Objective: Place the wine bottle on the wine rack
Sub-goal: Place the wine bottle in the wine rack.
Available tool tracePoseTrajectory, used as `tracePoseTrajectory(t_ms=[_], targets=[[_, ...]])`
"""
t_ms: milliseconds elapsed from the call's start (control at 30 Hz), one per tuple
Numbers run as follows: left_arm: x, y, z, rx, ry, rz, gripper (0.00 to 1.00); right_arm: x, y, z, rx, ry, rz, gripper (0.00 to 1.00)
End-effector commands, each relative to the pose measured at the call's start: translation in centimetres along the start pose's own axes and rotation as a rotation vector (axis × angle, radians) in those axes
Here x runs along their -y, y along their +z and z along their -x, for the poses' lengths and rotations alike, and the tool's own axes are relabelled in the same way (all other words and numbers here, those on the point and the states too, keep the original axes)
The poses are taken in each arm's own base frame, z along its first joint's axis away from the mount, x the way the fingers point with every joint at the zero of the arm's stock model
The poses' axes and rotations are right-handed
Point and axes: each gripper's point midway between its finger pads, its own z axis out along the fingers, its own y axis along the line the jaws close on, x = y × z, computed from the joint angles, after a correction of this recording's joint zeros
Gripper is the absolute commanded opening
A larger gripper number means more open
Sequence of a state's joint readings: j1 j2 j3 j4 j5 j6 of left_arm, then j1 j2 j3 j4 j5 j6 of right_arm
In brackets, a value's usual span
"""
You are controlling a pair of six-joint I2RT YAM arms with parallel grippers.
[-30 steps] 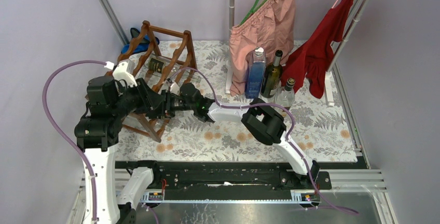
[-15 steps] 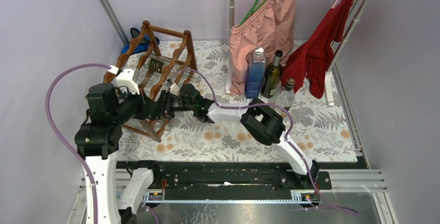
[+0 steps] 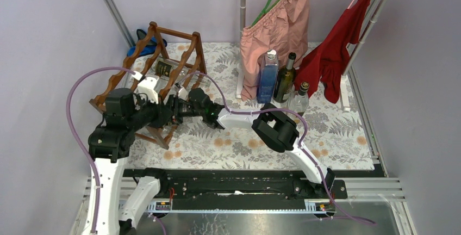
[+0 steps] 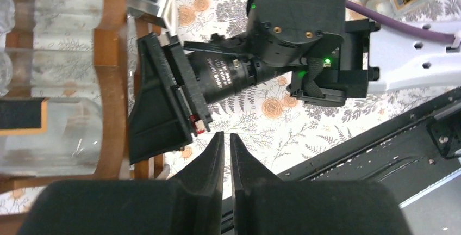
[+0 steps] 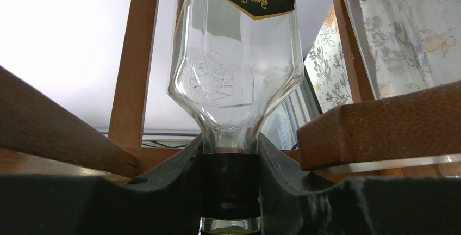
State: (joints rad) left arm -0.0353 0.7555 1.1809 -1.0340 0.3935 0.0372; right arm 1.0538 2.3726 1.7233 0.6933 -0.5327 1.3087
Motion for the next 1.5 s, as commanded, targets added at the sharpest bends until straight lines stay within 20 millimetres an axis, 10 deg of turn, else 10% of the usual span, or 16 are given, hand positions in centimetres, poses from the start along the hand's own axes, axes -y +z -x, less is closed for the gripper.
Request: tracePoseTrajectory(t_ms=[0,300,567,800,1467], targets=[[0.8,1.8,1.6,0.073,0.119,-0.017,0.13,-3.7,0.2,0.9,0.043,-0.061,0.099,0.41],[7.0,3.2,1.3,-0.074,0.455,0.033,0.25,-3.0,-0.2,1.3,0.047,-0.071,0.078,0.42],[5.2,1.8,-0.1,-0.147,0.451,0.134,0.19,-2.3,-0.3,2.0,0.054,-0.068,0.072,0.42],[3.0,2.7,-2.4,-0.284,0.799,0.141,0.2,-1.9,-0.8,3.5,0.073,-0.07,0.068,0.42],[-1.1,3.9,-6.7,-0.385,0.815,0.329,0.28,-2.2,-0.7,4.1,0.043,-0.05,0.101,0.4]])
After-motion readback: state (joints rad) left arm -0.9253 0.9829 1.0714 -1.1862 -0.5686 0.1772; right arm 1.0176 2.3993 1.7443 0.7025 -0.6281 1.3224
